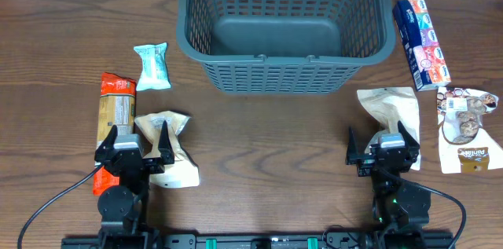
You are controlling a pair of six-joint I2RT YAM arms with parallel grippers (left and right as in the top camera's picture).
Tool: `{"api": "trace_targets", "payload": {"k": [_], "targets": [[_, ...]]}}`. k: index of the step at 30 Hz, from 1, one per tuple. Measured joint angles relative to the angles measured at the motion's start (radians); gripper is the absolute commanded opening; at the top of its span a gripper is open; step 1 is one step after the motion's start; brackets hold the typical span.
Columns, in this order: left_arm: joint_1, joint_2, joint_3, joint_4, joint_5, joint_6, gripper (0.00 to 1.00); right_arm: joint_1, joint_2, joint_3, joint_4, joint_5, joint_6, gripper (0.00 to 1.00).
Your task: Pack container
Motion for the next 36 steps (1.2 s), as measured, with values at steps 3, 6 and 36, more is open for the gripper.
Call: {"api": "trace_targets", "payload": {"k": [3, 6, 36], "targets": [[0.0, 0.0, 0.0, 0.001, 0.0, 0.0, 0.99, 0.0, 0.0, 0.0, 0.001, -0.003, 0.002, 0.99], [0.0, 0.0, 0.0, 0.0, 0.0, 0.0, 0.99, 0.0, 0.0, 0.0, 0.008, -0.005, 0.045, 0.99], [0.0, 0.0, 0.0, -0.002, 0.0, 0.0, 0.99, 0.0, 0.035, 0.624, -0.745, 0.041, 0.392, 0.99]]}}
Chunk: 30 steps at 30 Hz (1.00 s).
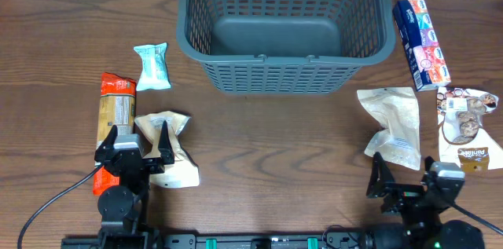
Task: Pack container
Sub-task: 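Move the right gripper over the beige pouch and grasp it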
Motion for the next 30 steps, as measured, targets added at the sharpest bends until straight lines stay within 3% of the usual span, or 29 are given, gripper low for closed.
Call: {"api": "trace_targets", "payload": {"k": [10, 20, 30], "targets": [[0.0, 0.0, 0.001, -0.001, 0.0, 0.0, 0.99, 0.0, 0.37, 0.247, -0.098, 0.032, -0.049, 0.99], [0.0, 0.0, 0.002, -0.003, 0.0, 0.0, 0.99, 0.0, 0.835, 0.579, -0.379, 0.074, -0.241, 0.99], [0.0, 0.0, 0.003, -0.004, 0.0, 0.0, 0.99, -0.055, 1.023, 0.643, -0.436, 0.106, -0.269, 0.99]]}}
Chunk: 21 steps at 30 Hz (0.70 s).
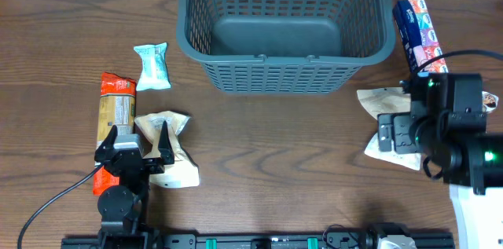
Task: Pack container
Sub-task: 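Move the right gripper over the beige pouch and grasp it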
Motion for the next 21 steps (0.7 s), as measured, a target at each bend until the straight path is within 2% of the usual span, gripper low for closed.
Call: {"api": "trace_targets", "payload": {"k": [5, 11, 21], "targets": [[0.0, 0.0, 0.0, 0.0, 0.0, 0.0, 0.99, -0.174, 0.07, 0.002, 0.017, -0.002, 0.0, 0.99], [0.0, 0.0, 0.0, 0.0, 0.0, 0.0, 0.99, -0.349, 0.148, 0.003, 0.119, -0.099, -0.061, 0.99], [0.0, 0.0, 0.0, 0.0, 0.0, 0.0, 0.99, -0.379, 0.324, 0.005, 0.162, -0.17, -0.184, 0.99]]}}
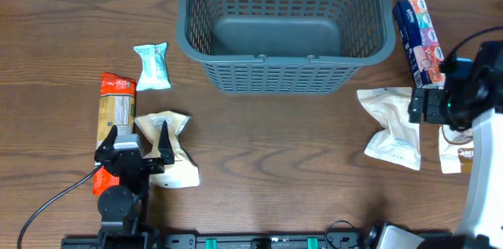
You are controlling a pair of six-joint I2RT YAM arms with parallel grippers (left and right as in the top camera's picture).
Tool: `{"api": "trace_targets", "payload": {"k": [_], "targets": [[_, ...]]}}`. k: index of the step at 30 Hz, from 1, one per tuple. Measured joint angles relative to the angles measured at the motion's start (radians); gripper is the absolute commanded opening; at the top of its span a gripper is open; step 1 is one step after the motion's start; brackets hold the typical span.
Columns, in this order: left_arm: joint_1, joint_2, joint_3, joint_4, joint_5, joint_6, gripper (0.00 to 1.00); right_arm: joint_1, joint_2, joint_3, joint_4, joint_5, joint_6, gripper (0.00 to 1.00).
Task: Pack container
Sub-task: 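Move the right gripper over the beige pouch and grasp it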
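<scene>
The grey plastic basket [287,25] stands at the back centre with nothing inside. My left gripper [135,148] rests open near the front left, between a long orange packet [115,115] and a beige pouch [174,155]. A small teal packet [152,66] lies further back on the left. On the right my arm is raised, and the right gripper [423,108] hangs beside a second beige pouch [393,127] and over a white-and-brown pouch [449,155], which it mostly hides. Its fingers cannot be made out from above. A blue box [420,33] lies at the back right.
The dark wooden table [267,147] carries everything. A black cable [47,206] loops out from the left arm's base at the front left. The right arm's white body [483,194] fills the front right corner.
My right arm has moved right and toward the back, from over the right beige pouch to its right edge, above the white-and-brown pouch. The left arm and all items stayed still.
Both grippers first rested open at the front, the right one against the beige pouch. Then the right arm had moved back toward the front edge, then stood raised over that pouch, and now hangs further right. No item has moved.
</scene>
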Motion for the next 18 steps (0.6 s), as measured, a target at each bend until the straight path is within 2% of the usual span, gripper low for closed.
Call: {"api": "trace_targets", "payload": {"k": [7, 18], "targets": [[0.0, 0.0, 0.0, 0.0, 0.0, 0.0, 0.99, 0.0, 0.148, 0.0, 0.012, -0.031, -0.072, 0.99], [0.0, 0.0, 0.0, 0.001, 0.0, 0.0, 0.99, 0.0, 0.317, 0.0, 0.058, -0.048, -0.107, 0.99]]}}
